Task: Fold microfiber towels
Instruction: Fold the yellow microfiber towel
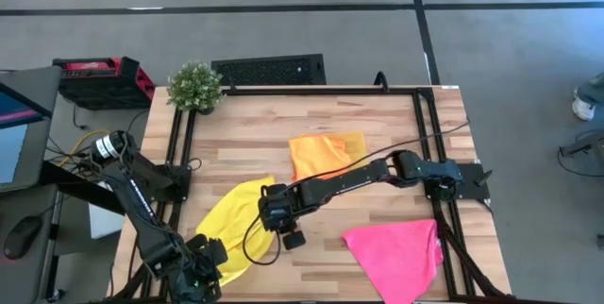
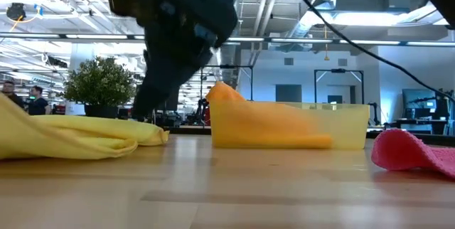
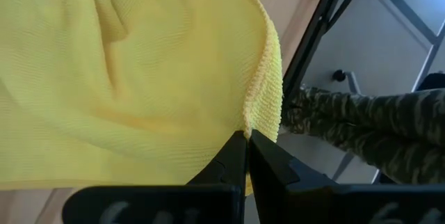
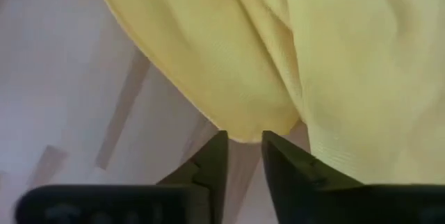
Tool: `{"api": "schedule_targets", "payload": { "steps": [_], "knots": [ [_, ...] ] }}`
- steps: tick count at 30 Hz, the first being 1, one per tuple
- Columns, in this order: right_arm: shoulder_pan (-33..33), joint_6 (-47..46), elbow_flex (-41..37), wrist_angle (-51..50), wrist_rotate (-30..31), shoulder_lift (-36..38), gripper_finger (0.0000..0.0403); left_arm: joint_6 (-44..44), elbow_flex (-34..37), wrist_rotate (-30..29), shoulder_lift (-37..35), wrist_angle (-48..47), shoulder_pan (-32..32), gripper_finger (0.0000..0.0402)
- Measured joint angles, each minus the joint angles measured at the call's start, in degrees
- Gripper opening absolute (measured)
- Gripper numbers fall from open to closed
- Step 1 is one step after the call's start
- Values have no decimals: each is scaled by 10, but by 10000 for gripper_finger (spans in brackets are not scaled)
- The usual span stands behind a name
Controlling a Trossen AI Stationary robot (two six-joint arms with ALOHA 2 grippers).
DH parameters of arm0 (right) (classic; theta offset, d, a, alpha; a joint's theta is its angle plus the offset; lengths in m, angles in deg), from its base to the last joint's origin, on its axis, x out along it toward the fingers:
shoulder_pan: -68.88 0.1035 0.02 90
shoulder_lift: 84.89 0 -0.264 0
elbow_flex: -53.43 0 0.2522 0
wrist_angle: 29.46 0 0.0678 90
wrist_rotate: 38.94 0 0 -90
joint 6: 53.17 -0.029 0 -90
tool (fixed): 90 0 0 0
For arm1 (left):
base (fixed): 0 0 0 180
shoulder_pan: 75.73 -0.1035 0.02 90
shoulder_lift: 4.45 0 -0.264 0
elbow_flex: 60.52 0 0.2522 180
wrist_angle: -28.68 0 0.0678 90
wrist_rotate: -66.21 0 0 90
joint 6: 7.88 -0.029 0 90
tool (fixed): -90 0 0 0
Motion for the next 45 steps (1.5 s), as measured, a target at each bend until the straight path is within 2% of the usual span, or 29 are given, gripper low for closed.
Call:
{"api": "schedule_targets", "payload": {
  "steps": [7, 14, 22, 28, 38, 42, 45],
  "knots": [
    [-4, 47, -24, 33, 2, -1, 172, -4, 0, 0, 0, 0, 0, 0],
    [-5, 67, -23, 45, 2, 0, 184, -4, 0, 0, 0, 0, 0, 0],
    [-5, 71, -23, 64, -24, -4, 172, -4, 0, 0, 0, 0, 0, 0],
    [-4, 70, -21, 78, -24, -34, 167, -5, 0, 1, 0, 0, 0, 0],
    [-5, 60, -21, 65, -24, -42, 159, -6, 0, 9, 0, 0, 0, 0],
    [-5, 59, -21, 64, -24, -42, 128, -6, 0, 14, 0, 0, 0, 0],
    [-5, 48, -21, 64, -24, -42, 80, -6, 0, 14, 0, 0, 0, 0]
  ]
}}
